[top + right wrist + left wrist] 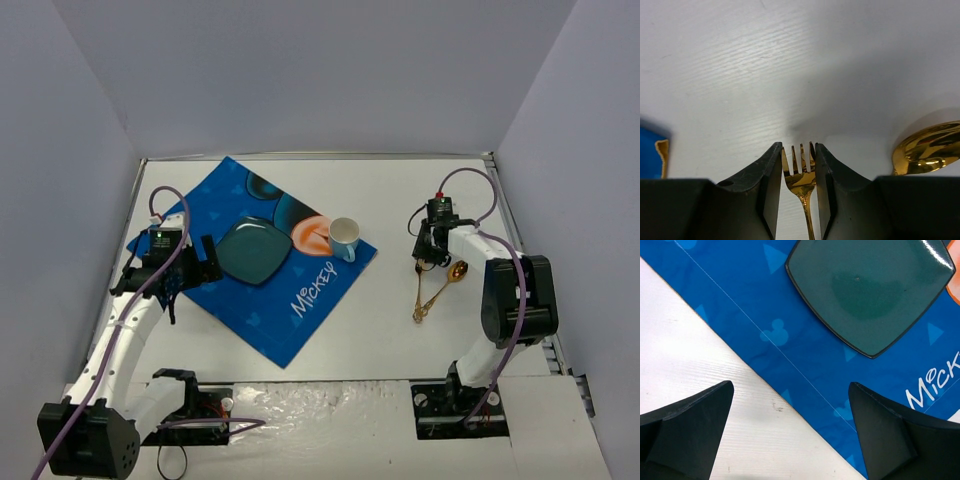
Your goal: Set the dinner table for one person
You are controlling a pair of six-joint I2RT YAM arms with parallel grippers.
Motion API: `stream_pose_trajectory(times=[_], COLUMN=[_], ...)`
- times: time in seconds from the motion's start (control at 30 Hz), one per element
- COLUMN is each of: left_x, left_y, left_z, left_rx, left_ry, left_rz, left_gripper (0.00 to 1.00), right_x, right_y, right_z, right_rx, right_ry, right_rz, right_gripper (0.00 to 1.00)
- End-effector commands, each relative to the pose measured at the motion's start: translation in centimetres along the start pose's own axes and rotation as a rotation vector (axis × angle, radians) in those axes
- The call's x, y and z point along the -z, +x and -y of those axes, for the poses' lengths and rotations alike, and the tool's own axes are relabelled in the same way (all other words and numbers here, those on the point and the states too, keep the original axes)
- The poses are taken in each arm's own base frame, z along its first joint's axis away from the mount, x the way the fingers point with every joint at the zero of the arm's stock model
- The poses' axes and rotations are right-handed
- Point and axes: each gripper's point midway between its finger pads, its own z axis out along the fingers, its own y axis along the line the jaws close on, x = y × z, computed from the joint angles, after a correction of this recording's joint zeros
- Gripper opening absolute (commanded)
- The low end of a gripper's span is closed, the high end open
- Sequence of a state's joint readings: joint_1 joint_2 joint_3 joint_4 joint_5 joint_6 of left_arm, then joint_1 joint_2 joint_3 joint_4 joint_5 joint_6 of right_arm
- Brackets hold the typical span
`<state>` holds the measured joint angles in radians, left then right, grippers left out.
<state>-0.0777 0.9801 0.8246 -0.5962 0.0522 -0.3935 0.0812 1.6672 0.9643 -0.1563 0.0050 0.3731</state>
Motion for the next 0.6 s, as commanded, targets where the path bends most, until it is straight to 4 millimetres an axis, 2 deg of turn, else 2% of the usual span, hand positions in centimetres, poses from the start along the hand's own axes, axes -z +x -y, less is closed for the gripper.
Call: stream_pose_trajectory(times=[0.0,0.1,0.23,0.37,0.57], left_x=[1.4,2.3,3.0,3.2,4.7], left_y=[-3.0,-4.2,-4.6,-4.9,-5.8], left_z=[2.6,4.8,8.8,11.3,14.9], left_rx=[-0.037,-0.079,-0.139,-0.171,-0.220], left_ry=[0.078,0.113,0.174,0.190,0.268], left_rz=[0.071,0.099,0.113,0.125,0.189], left_gripper=[0.97,0.97,0.97,0.97,0.97], right_x=[2.3,3.2,4.3,4.0,4.1], right_y=[-2.7,-3.2,-3.5,-2.7,-1.3], right_z=[-2.1,-3.0,-4.4,-4.2,-4.0], right_rx=[-0.051,-0.063,-0.062,-0.066,-0.143], right_ry=[-0.008,-0.015,-0.050,-0.025,-0.012], right_rz=[0.087,0.111,0.132,0.118,0.088], right_gripper=[0.00,0.00,0.00,0.00,0.00])
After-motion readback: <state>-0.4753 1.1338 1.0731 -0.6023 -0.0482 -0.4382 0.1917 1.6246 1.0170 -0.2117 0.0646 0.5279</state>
